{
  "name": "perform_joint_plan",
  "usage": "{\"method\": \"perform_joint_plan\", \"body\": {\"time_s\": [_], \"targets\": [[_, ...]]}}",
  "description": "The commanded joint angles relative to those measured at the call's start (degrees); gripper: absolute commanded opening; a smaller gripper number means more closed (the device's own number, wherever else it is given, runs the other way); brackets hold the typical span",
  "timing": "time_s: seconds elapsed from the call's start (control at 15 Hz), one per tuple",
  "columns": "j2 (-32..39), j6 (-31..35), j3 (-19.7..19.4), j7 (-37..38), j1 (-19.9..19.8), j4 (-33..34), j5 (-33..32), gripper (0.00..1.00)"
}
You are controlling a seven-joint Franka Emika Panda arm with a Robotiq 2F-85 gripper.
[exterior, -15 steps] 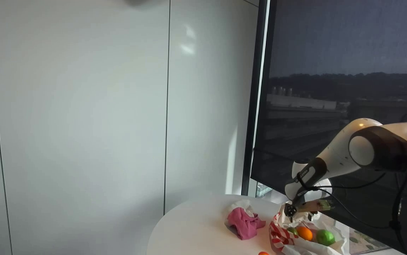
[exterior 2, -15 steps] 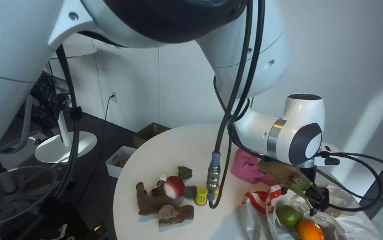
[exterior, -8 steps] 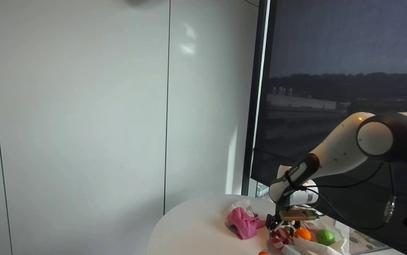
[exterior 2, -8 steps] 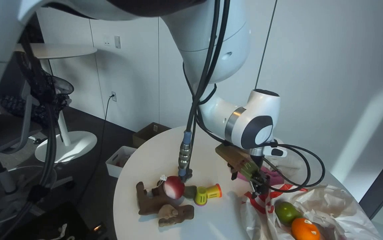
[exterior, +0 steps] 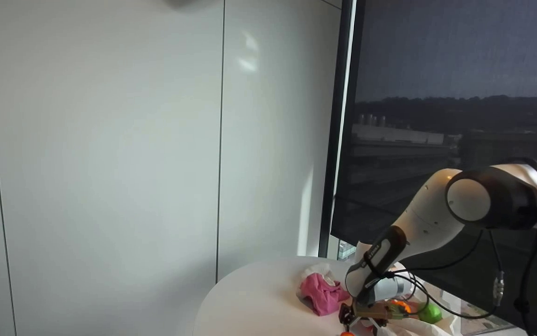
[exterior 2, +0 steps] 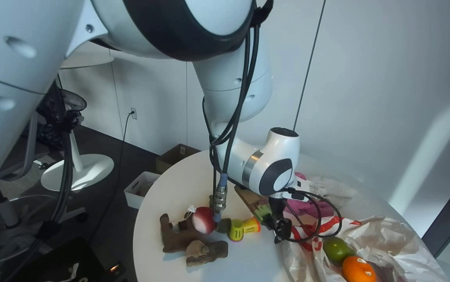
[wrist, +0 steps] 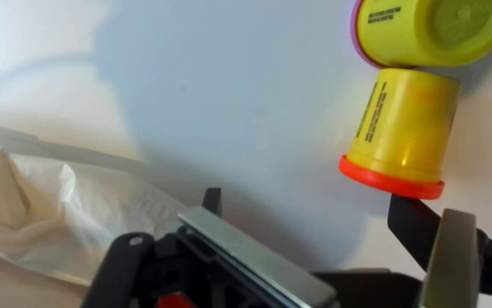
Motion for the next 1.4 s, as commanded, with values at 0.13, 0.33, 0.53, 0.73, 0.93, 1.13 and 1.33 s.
{"method": "perform_joint_plan", "body": {"time_s": [0.13,0.33,0.53,0.73,0.93,1.13,1.33], "targets": [[1.12,5.83,-4.78,6.63,8.56,0.66,0.15,1.00],[0.69,4.68,-6.38,8.83,11.34,0.75,0.67,1.00],[-0.30,3.11,-5.94,9.70,12.15,0.28,1.47,1.00],[-0.24,2.31,-5.81,10.33,12.61,0.31,1.71,1.00],[0.16,0.49,-6.29,11.05,12.99,0.15,1.27,1.00],[0.87,-1.40,-6.02,11.15,12.24,0.17,1.27,1.00],[1.36,-2.96,-5.66,11.02,12.00,0.11,1.09,1.00]]}}
